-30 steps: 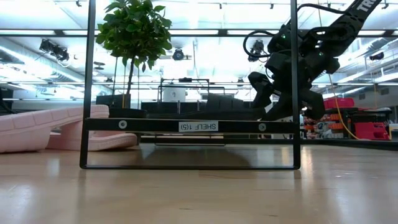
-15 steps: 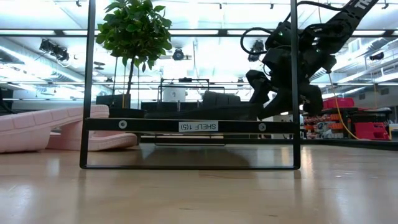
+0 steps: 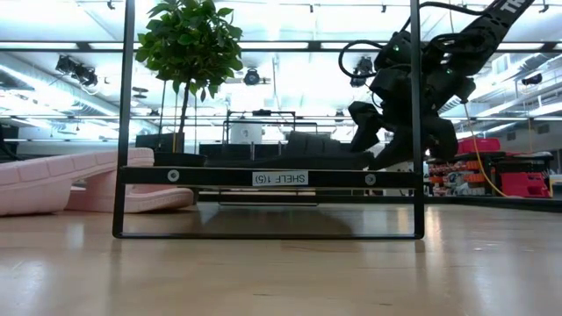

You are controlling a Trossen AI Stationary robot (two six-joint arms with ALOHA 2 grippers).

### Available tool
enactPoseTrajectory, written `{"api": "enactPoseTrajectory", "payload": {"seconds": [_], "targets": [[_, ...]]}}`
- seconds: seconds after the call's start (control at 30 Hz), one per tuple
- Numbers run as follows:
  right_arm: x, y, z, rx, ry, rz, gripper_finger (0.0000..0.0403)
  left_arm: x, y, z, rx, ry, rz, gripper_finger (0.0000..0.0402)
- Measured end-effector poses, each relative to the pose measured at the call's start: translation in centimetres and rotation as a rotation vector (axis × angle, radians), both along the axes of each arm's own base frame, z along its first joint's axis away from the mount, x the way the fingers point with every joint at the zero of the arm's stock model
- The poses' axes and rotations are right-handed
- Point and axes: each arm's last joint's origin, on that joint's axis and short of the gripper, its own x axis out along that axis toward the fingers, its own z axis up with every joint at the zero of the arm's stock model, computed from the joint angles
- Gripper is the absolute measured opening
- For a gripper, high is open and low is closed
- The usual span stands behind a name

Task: Pick and place slides into the shelf
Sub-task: Put the black slipper on the shelf

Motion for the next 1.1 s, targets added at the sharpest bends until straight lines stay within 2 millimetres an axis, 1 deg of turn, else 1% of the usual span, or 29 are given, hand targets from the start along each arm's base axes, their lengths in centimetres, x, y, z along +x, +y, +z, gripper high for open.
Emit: {"api": "enactPoseTrajectory", "payload": {"seconds": [0.1,0.23,0.7,0.93,1.1], "targets": [[0.00,0.00,0.00,-0.001,0.000,0.000,0.0292,0.00,0.00,0.00,-0.002,0.000,0.001,0.0041],[-0.01,-0.06,0.01,-0.007,-0.002,0.003,0.0302,0.00,0.00,0.00,-0.006,0.001,0.004,0.0045],[-0.01,0.10,-0.07,-0.012,0.015,-0.021,0.0314,0.00,0.00,0.00,-0.006,0.001,0.004,0.0048],[-0.01,0.10,-0.07,-0.003,0.018,-0.027,0.0318,-0.01,-0.01,0.00,-0.006,0.001,0.004,0.0044],[0.35,-0.03,0.51,-0.006,0.000,-0.029,0.0318,-0.01,-0.01,0.00,-0.007,0.001,0.004,0.0047]]}}
